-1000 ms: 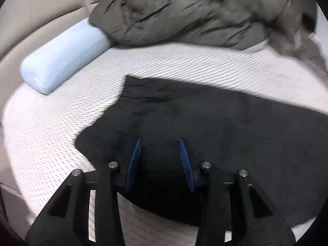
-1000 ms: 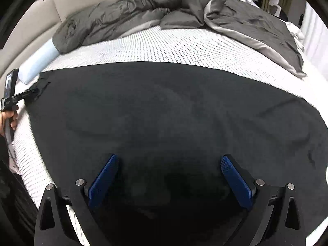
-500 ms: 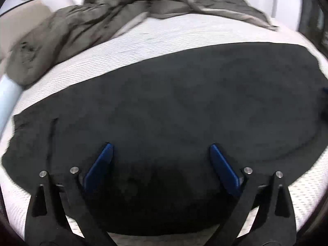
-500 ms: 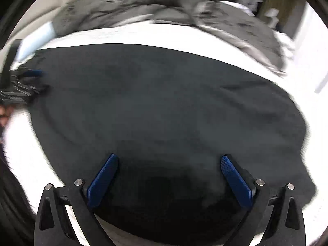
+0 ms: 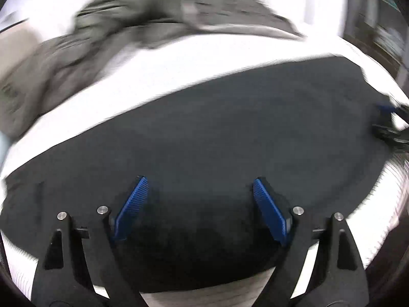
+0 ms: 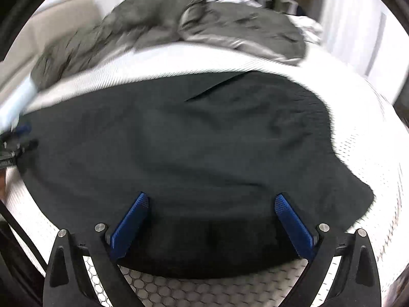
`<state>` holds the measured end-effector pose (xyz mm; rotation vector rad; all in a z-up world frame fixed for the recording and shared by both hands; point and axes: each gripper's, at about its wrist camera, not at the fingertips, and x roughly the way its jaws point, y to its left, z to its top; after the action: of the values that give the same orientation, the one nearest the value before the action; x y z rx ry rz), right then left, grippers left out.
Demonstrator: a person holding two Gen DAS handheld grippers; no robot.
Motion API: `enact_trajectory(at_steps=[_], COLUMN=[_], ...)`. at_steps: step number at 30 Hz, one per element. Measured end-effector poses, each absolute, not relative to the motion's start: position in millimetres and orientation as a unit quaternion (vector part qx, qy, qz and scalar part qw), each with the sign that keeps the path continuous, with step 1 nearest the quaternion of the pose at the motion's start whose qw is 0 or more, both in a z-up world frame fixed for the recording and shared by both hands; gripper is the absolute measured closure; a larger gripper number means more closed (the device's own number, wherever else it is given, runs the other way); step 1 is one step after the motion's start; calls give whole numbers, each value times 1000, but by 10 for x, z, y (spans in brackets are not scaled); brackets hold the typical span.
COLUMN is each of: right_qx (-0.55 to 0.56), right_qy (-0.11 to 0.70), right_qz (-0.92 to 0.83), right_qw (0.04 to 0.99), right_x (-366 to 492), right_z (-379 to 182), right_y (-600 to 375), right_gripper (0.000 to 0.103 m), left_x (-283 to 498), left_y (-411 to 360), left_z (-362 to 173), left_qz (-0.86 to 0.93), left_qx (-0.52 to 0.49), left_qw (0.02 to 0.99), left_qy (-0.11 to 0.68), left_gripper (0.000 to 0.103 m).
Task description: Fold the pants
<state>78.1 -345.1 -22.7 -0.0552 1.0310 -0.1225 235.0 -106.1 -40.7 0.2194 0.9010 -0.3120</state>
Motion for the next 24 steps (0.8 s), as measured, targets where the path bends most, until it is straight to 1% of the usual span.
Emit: enact_trajectory(at_steps=[2,3,4,6,9,11,15,18,21,24], right_qx=[-50,-45,-45,-29,52,118,236,345,399,413], right_qy=[497,496,493,484,473,459,393,353,348,335], right_qz=[-62,-67,-87,-164,-227,-213,-162,-118,-89,-81], right_qw=[864,865,865,859,849,855,874,862,844,843], right_x=[790,756,718,594,390,264,-95,-283,-209,-19], right_z=[-285,-270,-250,-213,-205,-151,67,-3,-164,-236], right_y=[-3399,-3453,-3519,-3888,-4392,-4576,-4776,-4894,-4937,-4980], right_gripper=[2,2,2,3,2,2,2,5,12,13], left_x=[2264,2264,2266,2239,2256,2260,2268,2274,2332,2315], left_y=[-1363,-1427,-1438,-1416,-1307,-1288,-1516,-1991,-2470,-2801], left_z=[-502,-546,-555,-549,-543,-469,-130,-32,-170,-516], left_qz=[-157,-143,-137,-124,-99,-99,-167,-224,-278,-272], left_qx=[139,160,163,164,141,118,71,88,114,164], left_qw=[873,871,872,875,879,879,895,887,865,836], left_qy=[441,441,440,438,445,450,408,393,401,447], left_gripper=[19,17,14,12,11,20,20,19,19,18])
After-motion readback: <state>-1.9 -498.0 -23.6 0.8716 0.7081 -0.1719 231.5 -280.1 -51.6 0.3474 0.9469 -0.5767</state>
